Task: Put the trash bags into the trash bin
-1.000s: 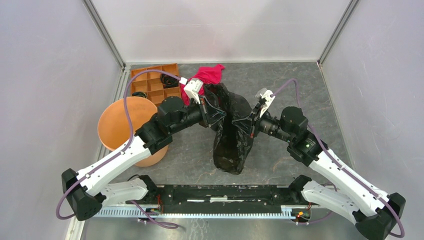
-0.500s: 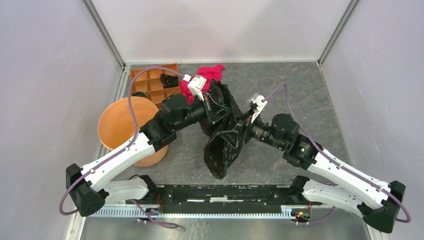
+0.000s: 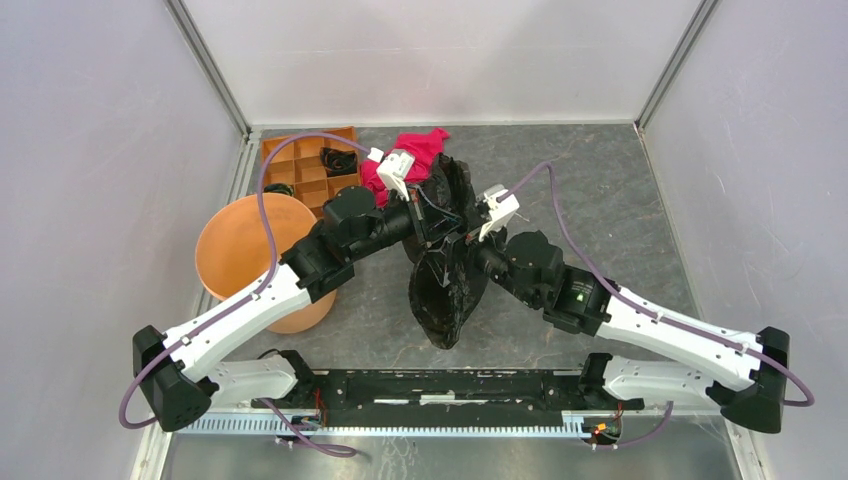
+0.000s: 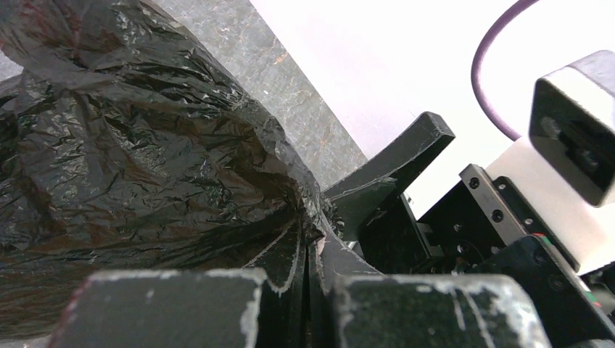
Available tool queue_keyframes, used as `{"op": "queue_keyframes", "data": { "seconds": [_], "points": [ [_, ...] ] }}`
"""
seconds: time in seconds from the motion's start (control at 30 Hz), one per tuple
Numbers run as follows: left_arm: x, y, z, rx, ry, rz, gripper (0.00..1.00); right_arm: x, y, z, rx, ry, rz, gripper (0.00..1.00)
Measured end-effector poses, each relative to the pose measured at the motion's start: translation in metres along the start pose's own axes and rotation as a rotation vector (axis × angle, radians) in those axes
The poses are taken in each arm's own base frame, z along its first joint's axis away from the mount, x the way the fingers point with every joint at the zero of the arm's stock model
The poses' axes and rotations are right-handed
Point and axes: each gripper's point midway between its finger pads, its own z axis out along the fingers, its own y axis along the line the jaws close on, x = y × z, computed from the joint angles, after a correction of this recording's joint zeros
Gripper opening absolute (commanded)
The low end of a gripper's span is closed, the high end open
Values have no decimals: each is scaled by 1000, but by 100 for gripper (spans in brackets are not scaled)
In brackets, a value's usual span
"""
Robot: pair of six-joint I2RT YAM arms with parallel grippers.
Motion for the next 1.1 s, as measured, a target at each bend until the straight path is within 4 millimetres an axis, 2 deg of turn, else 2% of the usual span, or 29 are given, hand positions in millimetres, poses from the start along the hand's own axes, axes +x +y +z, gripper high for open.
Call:
{"op": "queue_keyframes", "data": {
  "seconds": [0.2, 0.43, 0.53, 0.8, 0.97, 1.07, 1.1],
  "points": [
    [0, 1, 1, -4, -1, 0, 2, -11, 12, -1, -18, -30, 9, 98],
    [-5, -3, 1, 2, -11, 2, 2, -35, 19, -12, -56, -113, 91, 98],
    [-7, -2, 1, -4, -18, 2, 2, -33, 18, -7, -42, -113, 107, 98],
    [-6, -2, 1, -5, -15, 2, 2, -10, 14, 11, 13, -60, 74, 98],
    [-7, -2, 1, -4, -17, 2, 2, -15, 8, 15, 36, -101, -25, 85],
    [-7, -2, 1, -5, -17, 2, 2, -18, 6, 19, 40, -132, -91, 59],
    [-7, -1, 1, -8, -19, 2, 2, -18, 4, 20, 44, -143, -111, 48]
  ]
}}
